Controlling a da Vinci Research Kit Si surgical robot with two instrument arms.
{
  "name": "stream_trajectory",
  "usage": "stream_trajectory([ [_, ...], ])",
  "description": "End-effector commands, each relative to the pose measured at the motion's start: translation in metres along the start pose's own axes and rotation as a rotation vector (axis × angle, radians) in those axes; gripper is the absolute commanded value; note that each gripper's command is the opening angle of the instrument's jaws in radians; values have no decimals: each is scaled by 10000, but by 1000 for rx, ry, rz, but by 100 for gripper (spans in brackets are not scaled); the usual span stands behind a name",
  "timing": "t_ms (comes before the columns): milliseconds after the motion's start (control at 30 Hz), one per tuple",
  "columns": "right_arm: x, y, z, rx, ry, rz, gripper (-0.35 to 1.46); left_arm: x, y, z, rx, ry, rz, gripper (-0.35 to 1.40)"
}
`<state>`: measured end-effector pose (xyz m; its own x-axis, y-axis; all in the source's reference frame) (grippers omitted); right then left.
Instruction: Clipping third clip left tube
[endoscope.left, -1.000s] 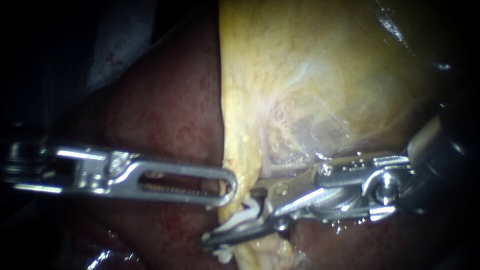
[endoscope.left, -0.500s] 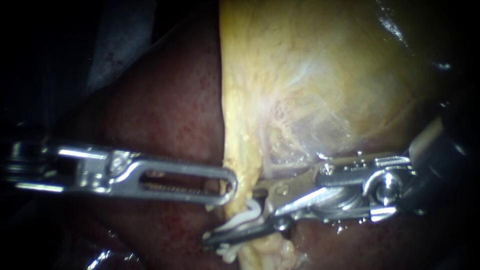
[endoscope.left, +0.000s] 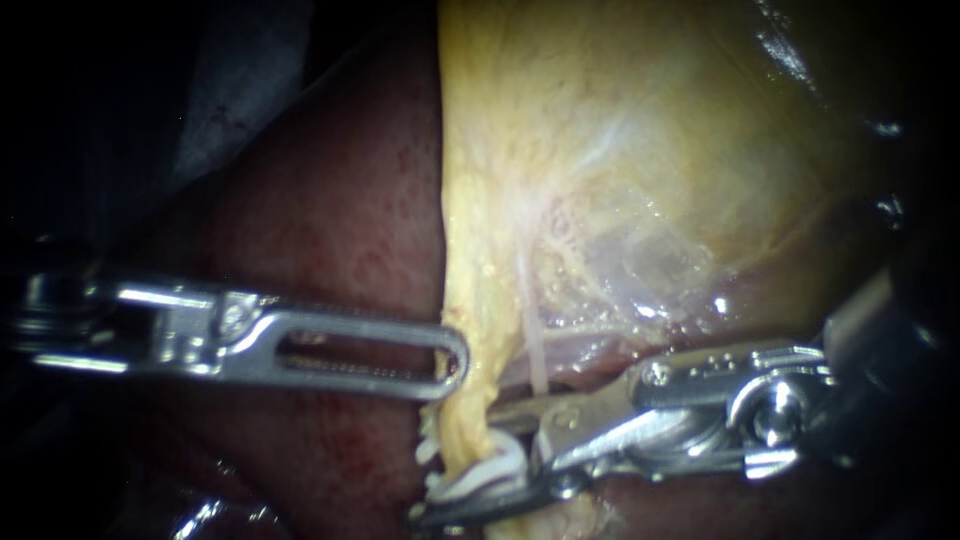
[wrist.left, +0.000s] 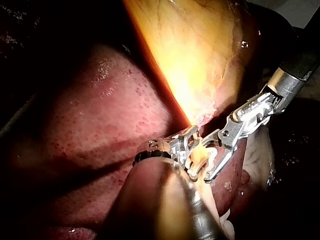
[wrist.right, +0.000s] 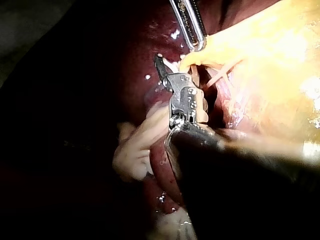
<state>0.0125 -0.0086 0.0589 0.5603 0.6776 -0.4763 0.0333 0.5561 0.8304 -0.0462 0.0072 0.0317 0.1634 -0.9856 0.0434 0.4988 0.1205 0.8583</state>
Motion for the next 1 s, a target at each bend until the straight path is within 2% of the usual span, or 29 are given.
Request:
stream_trajectory([
  [33, 1, 1, 0, -4, 1, -1, 50, 0, 0, 0, -1, 0, -1, -35],
  [367, 7, 9, -1, -23, 14, 3, 50, 1, -3, 1, -2, -1, -2, -35],
  [700, 27, 10, -15, -38, 46, 18, 50, 1, -4, 2, -2, -2, -2, -35],
  [1000, 24, 12, -12, -40, 46, 15, 47, 1, -4, 2, -3, -2, -2, -35],
])
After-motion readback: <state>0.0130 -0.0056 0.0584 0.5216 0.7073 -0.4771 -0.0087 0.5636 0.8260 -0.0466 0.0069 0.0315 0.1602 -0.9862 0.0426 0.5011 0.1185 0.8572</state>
